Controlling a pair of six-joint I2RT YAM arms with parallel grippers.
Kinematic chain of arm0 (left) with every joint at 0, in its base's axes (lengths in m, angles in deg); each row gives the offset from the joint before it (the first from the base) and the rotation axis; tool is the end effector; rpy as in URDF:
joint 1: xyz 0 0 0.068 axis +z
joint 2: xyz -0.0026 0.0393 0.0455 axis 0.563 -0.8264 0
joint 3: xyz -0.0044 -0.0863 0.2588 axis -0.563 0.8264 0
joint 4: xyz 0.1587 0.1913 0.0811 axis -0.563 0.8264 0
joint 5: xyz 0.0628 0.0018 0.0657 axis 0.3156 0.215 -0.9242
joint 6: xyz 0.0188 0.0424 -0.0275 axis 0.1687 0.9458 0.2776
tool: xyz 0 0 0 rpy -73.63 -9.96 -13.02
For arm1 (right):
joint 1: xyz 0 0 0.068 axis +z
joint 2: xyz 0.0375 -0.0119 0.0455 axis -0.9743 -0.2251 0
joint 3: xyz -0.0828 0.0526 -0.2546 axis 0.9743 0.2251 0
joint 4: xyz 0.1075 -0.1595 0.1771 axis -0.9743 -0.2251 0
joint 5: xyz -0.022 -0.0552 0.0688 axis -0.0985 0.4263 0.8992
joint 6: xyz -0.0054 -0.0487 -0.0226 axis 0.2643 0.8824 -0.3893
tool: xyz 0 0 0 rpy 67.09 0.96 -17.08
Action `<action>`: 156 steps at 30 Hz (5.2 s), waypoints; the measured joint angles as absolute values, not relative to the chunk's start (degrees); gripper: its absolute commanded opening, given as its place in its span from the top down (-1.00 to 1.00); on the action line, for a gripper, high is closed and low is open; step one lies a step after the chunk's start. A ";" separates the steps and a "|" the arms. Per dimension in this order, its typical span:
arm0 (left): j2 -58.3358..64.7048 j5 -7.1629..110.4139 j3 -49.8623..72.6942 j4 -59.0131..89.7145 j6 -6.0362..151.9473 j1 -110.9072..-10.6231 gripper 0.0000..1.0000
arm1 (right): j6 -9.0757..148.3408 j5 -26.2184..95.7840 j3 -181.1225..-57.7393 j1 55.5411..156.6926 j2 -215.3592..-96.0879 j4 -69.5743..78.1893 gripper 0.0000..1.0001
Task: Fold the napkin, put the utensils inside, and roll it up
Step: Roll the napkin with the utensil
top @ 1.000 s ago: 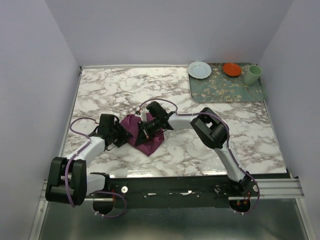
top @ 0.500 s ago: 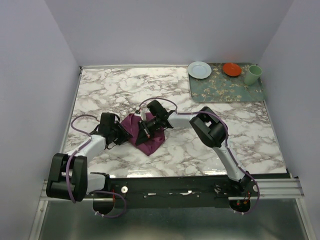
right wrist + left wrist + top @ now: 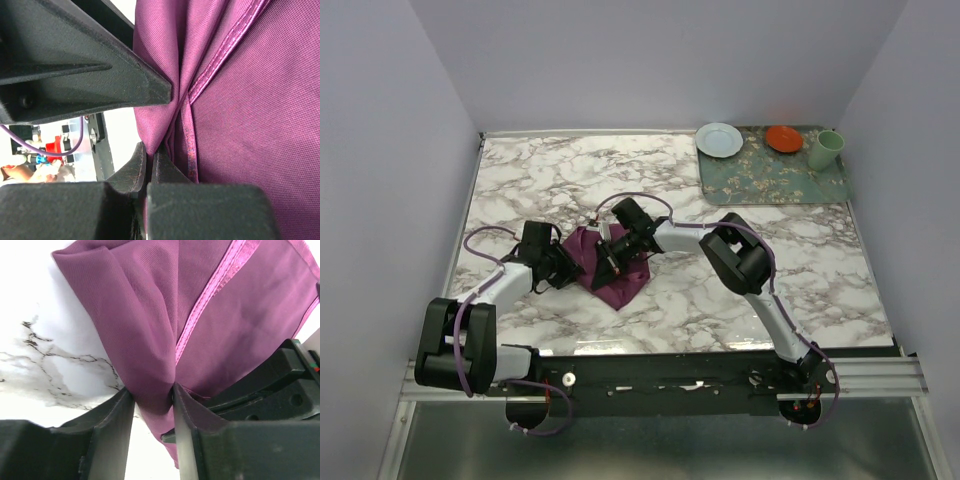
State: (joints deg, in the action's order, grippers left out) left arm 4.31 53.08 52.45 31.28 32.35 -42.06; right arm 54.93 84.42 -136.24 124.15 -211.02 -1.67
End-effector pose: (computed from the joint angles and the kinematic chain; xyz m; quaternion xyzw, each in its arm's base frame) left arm 0.2248 -0.0369 0.1524 -0.3386 0.8936 -0.2119 0.2048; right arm 0.3102 0.3785 0.0969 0.3413 -0.7695 -0.5397 0.0096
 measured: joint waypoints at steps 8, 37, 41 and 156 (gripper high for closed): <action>2.60 52.95 50.88 32.42 29.12 -42.17 -0.02 | 50.05 85.42 -134.73 123.91 -211.04 2.53 0.99; -1.90 49.39 46.59 33.75 27.67 -44.90 0.35 | 36.46 88.81 -129.03 121.87 -211.92 20.10 0.99; -2.36 49.36 46.31 32.92 27.78 -44.92 0.65 | 38.58 88.51 -129.81 121.87 -211.96 18.22 0.99; 19.68 50.02 51.49 40.17 35.11 -41.82 -0.59 | 50.71 67.41 -124.11 127.58 -202.65 11.27 0.99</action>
State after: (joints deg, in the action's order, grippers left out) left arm 19.68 50.02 51.49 40.17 35.11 -41.82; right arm 50.71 67.41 -124.11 127.58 -202.65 11.27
